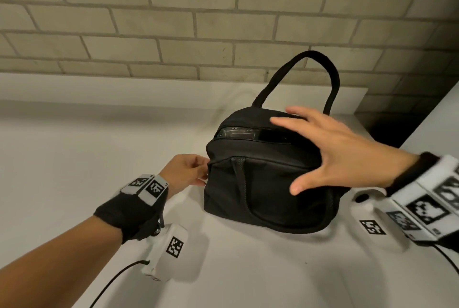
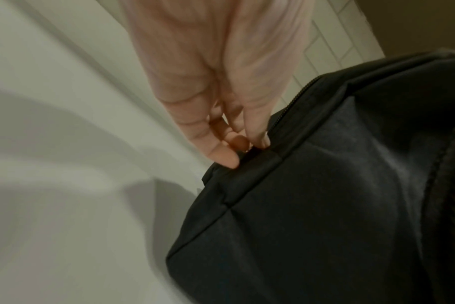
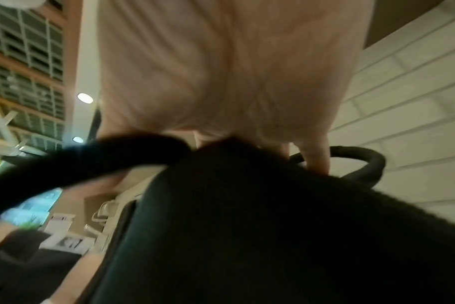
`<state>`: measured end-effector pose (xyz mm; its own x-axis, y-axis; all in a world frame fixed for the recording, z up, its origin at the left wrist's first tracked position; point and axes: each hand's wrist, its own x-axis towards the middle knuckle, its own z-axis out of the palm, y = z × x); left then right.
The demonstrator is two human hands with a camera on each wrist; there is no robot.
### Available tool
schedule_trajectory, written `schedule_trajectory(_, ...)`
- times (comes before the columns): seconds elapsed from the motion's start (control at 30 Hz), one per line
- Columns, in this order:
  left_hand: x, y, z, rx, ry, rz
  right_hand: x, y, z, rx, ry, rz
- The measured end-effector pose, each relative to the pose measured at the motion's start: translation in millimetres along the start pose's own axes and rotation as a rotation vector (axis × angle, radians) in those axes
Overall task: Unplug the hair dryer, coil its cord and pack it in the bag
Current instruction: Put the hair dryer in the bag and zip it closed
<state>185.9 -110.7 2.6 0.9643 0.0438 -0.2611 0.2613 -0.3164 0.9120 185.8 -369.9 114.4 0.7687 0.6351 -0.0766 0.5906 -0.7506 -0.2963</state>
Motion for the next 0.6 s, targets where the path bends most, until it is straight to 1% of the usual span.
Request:
schedule_trajectory(0.07, -0.2, 0.3, -2.5, -0.007, -0.019, -0.044, 10.7, -4.5, 2.9, -0.055, -0.004, 0.004)
schedule_trajectory(0.13, -1.9, 1.3, -6.3, -0.044, -0.075, -0.106, 17.6, -6.8, 4.2, -0.051, -0.013, 0.022)
schedule_trajectory(0.17, -3.0, 1.5, -8.4, -0.103, -0.105, -0.142, 20.1, -7.8, 4.4, -0.056, -0.019, 0.025)
schedule_trajectory(0.23, -3.7, 1.6, -12.9, -0.301, -0.132, -0.205, 23.9, -9.3, 4.7, -0.083, -0.025, 0.018)
schedule_trajectory(0.27, -3.5, 1.3, -15.6, -0.383, -0.123, -0.22, 25.2, -9.5, 4.8, -0.094, -0.026, 0.016)
schedule_trajectory(0.33, -2.7, 1.3, -20.6, -0.446, -0.09, -0.229, 26.7, -9.0, 4.8, -0.103, -0.03, 0.018)
schedule_trajectory(0.43, -4.1, 7.5, -25.9, -0.44, -0.075, -0.216, 27.2, -8.2, 4.8, -0.133, -0.055, 0.002)
schedule_trajectory(0.6, -10.2, 28.9, -30.4, -0.316, -0.094, -0.169, 38.8, -15.6, 5.4, -0.189, -0.094, 0.006)
